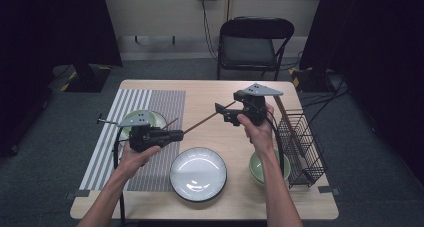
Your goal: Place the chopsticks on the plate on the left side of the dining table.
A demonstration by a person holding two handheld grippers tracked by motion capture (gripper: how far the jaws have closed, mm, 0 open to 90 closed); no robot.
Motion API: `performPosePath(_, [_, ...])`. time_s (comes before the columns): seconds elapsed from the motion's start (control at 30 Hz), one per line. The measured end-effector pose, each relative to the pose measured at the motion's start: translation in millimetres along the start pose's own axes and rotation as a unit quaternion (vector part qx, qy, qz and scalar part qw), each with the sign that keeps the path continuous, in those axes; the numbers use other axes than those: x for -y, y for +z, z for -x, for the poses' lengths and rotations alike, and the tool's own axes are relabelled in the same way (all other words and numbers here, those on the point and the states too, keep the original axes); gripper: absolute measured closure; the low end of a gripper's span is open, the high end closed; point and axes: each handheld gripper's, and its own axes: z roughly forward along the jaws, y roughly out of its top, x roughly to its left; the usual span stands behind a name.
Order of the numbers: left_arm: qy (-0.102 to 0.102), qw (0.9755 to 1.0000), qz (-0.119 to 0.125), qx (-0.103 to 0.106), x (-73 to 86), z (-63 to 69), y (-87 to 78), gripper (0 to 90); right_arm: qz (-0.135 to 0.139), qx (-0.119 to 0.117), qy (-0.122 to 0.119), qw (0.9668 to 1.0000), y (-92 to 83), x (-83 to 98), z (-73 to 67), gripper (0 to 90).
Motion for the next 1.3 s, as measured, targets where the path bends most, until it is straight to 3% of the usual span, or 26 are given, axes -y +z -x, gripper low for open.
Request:
performPosePath(0.87, [-0.015,0.9997,0.006,-0.02,9.8,-4.7,-18.1,84.4,-0.028,-0.011,0.006,0.9995,20.3,19.0,-5.1,19.3])
performPosePath(1.3, [-0.012,0.9993,0.014,-0.033,10.4,-7.5,-22.9,84.4,-0.042,-0.014,0.004,0.999,29.3,23.7,-6.8,20.0])
